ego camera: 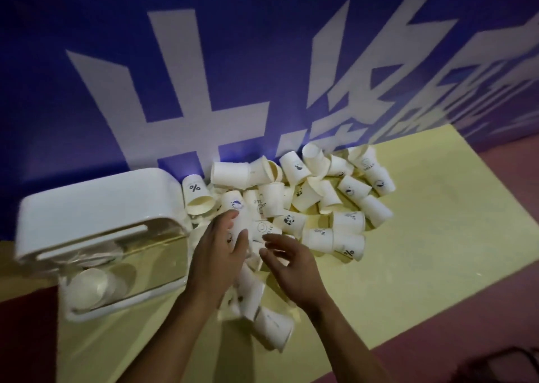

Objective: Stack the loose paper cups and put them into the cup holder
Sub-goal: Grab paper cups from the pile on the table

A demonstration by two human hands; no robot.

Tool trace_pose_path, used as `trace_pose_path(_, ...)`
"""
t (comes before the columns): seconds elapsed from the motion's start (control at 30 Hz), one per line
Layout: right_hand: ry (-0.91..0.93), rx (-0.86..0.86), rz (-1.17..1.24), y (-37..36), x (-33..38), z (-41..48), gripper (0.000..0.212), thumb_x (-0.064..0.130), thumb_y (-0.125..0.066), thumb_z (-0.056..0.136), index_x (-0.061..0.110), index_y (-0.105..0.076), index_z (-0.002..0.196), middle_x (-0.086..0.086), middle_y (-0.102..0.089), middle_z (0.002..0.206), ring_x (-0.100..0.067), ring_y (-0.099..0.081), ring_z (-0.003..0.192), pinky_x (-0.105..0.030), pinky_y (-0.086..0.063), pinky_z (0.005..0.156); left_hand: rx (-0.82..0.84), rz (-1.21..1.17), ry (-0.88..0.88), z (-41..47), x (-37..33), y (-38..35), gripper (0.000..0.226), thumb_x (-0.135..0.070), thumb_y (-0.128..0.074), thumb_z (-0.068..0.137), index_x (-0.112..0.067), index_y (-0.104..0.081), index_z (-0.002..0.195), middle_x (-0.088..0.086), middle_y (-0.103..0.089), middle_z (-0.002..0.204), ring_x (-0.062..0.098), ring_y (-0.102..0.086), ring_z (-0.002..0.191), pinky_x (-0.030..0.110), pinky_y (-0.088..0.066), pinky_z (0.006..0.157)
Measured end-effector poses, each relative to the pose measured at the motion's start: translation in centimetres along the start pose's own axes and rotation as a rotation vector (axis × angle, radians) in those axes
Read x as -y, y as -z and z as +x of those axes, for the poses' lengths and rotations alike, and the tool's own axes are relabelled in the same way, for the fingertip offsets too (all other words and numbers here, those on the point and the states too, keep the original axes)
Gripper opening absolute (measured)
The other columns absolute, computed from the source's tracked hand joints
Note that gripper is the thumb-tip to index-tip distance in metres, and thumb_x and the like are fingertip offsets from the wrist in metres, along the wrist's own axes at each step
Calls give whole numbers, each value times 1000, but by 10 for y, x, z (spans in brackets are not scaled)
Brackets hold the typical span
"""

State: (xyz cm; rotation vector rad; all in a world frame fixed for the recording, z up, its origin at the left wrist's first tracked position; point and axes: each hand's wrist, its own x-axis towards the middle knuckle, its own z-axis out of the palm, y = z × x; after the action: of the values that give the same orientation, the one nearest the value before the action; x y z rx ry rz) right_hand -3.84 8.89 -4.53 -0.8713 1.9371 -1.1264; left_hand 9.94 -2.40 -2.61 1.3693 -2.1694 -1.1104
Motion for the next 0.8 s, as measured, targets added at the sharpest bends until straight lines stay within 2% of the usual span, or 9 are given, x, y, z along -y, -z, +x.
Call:
trace_pose_path(0.17,-34,-30,17,57,-24,18,33,39,-73,93,27,-72,124,18,-72,116,4,-67,105,-22,-56,92,27,105,-14,32,-35,-42,49,-41,-61,99,-27,-49,145,1,-56,146,23,-57,127,43,-56,99)
trace_pose_path(0.3,-72,-52,38,92,-43,33,33,39,-73,93,28,-72,123,17,-73,117,2,-68,106,-27,-58,93,62,204,-12,58,-61,-75,55,-45,-62,98,-27,-45,147,-1,-52,150,22,-54,132,41,-54,102)
trace_pose_path(0.43,-94,-62,68,119,-58,48,27,32,-74,93,25,-73,120,15,-74,114,-1,-69,104,-32,-58,93,-50,314,16,93,-83,-97,65,-42,-72,92,-22,-43,147,1,-49,151,24,-51,134,44,-54,101)
trace_pose_path(0.5,-103,-55,75,131,-64,54,26,32,-74,93,27,-74,118,17,-74,114,-1,-69,103,-33,-58,93,-120,439,13,115,-85,-100,73,-40,-80,85,-18,-44,145,5,-49,149,27,-49,132,46,-51,105)
trace_pose_path(0.63,-98,-49,64,146,-72,63,24,31,-74,93,29,-73,117,17,-74,112,-1,-70,101,-33,-59,90,-112,728,22,150,-72,-97,86,-45,-83,79,-16,-40,148,7,-47,149,29,-43,131,44,-38,109)
trace_pose_path(0.8,-109,-39,55,153,-79,79,28,33,-74,93,25,-73,120,13,-75,111,-4,-71,101,-38,-59,91,-72,849,58,174,-57,-98,77,-51,-76,81,-17,-44,144,6,-57,142,28,-47,129,44,-33,109)
